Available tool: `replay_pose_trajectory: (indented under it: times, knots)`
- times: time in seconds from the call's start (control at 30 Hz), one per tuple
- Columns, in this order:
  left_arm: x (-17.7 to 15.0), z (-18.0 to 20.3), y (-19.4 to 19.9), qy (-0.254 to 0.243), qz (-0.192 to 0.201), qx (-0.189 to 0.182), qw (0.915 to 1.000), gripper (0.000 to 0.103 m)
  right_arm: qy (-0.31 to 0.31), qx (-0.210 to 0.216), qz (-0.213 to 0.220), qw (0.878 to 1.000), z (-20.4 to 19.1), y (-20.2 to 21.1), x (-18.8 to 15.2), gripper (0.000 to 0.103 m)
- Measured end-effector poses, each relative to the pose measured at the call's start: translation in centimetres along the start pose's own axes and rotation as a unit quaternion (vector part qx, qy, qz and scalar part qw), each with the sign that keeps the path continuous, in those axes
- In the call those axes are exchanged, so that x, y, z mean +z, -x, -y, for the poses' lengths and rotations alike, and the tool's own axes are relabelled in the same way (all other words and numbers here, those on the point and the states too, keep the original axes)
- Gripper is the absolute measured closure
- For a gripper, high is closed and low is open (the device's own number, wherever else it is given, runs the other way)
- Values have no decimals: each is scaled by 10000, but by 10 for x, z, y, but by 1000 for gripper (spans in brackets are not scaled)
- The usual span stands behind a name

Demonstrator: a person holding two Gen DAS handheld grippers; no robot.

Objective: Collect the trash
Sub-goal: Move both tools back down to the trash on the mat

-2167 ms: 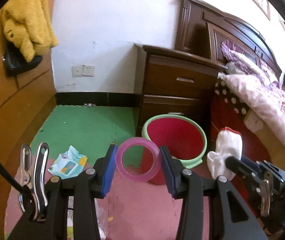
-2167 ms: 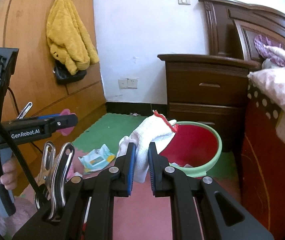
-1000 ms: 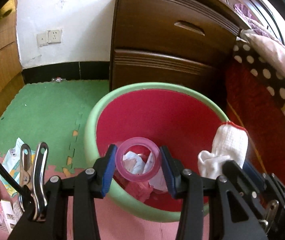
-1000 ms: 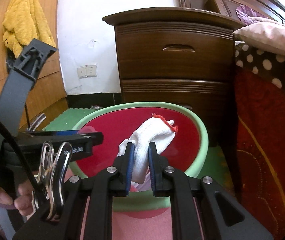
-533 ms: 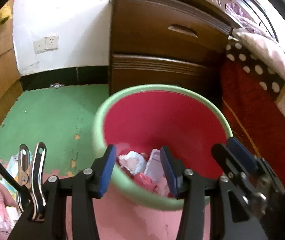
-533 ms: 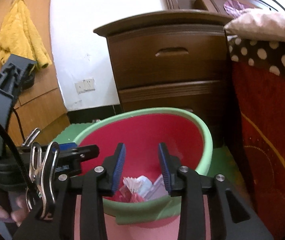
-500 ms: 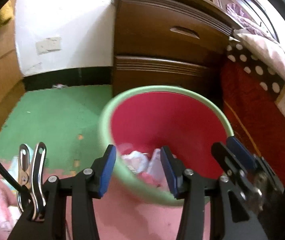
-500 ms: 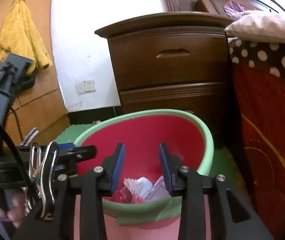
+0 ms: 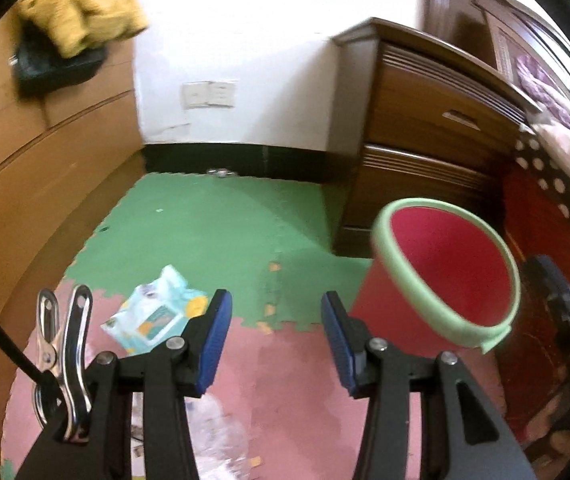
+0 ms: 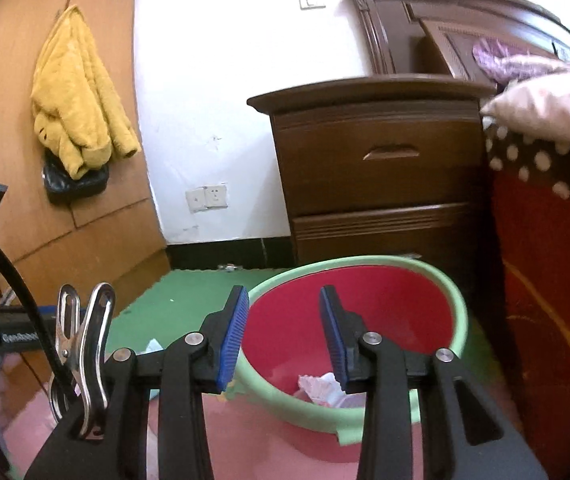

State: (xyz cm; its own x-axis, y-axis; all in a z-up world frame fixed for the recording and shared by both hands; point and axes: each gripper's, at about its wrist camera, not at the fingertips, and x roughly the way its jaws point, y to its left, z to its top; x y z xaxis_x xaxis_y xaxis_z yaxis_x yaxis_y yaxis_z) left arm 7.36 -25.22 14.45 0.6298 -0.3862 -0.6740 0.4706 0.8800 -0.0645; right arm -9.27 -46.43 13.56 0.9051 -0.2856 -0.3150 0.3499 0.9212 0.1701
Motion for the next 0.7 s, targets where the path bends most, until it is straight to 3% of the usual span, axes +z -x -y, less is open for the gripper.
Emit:
replay_pose_trajectory:
  times: [0.33, 0.7]
  knots:
    - [-21, -73, 25, 458, -218, 678, 9964, 55, -350, 546, -115, 9978, -29, 18, 19, 64]
    - [-74, -148, 16, 810, -793, 1398, 9837, 55, 12, 1477, -762, 9861, -100, -34, -13, 64]
